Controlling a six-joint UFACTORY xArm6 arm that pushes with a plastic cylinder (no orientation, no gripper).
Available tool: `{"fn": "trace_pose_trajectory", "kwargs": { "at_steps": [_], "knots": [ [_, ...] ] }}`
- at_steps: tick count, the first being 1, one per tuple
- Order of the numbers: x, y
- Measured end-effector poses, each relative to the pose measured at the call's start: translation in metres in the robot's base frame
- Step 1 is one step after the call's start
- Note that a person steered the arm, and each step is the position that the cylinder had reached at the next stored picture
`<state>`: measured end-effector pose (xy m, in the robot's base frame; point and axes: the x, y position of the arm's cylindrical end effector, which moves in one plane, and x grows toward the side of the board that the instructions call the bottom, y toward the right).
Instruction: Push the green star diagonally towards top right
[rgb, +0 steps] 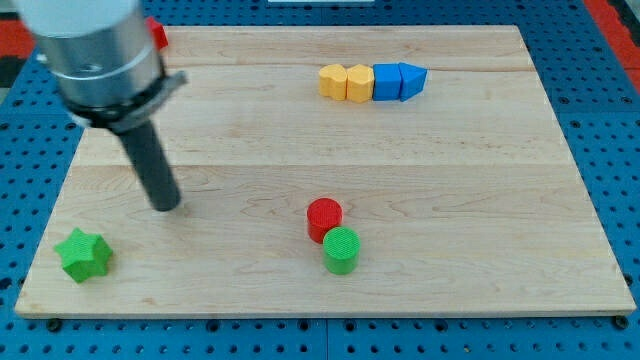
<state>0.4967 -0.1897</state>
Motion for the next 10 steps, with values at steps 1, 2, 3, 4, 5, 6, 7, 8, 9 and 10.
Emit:
{"fn": "trace_pose_trajectory", "kwargs": {
  "at_steps": [1,2,3,4,5,6,7,8,9,10],
  "knots": [
    [0.0,-0.058],
    [0.022,-0.091],
    [0.062,-0.1],
    [0.078,-0.096],
    [0.078,-0.064],
    [0.077,-0.029],
    [0.075,0.0],
    [0.067,0.016],
    [0.058,0.027],
    [0.046,0.029]
  ]
}}
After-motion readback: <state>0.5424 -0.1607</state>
